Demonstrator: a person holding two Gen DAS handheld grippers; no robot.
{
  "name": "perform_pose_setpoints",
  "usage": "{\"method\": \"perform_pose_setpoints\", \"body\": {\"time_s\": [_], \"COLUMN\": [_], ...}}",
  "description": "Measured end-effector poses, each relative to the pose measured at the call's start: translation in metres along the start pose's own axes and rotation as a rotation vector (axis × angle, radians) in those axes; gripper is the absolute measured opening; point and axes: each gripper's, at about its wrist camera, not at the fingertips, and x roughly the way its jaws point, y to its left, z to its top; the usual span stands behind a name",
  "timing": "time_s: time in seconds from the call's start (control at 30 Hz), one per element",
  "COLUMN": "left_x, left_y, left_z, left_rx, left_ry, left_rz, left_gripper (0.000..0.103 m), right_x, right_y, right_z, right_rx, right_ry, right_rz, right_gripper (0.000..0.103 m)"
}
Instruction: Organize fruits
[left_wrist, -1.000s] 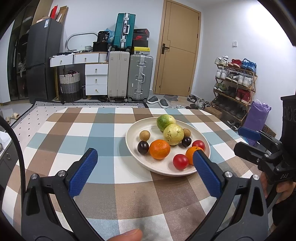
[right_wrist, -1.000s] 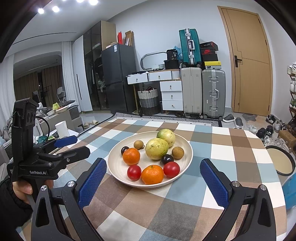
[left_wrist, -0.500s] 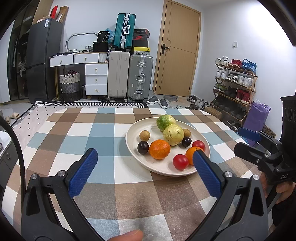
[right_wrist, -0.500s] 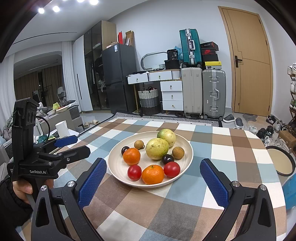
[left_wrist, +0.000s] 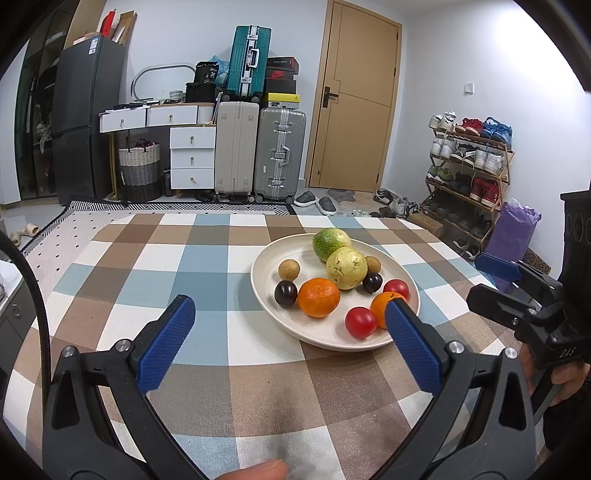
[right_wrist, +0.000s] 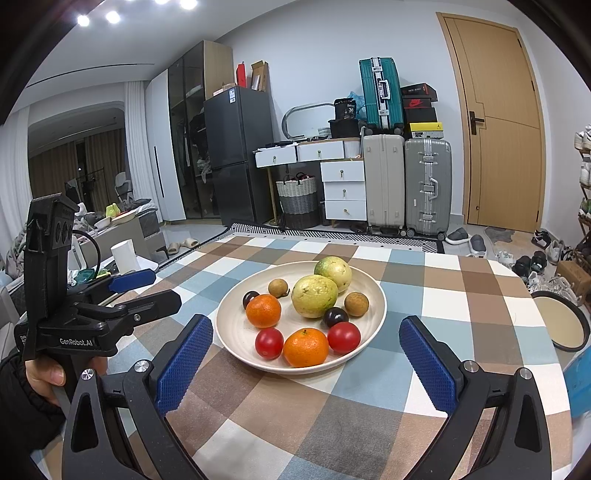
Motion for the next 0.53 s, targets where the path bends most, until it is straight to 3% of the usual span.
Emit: {"method": "perform_pose_setpoints", "body": {"time_s": [0.53], "left_x": [0.002], "left_y": [0.0004], "left_z": [-0.0016], "left_rx": [-0.014], "left_ry": [-0.004], "left_rz": [-0.004], "left_gripper": [0.103], "right_x": [-0.0003], "right_y": [0.0002], "right_z": [-0.0001], "right_rx": [-0.002], "right_ry": [-0.001], "right_rz": [-0.001], "right_gripper": [0.103]}}
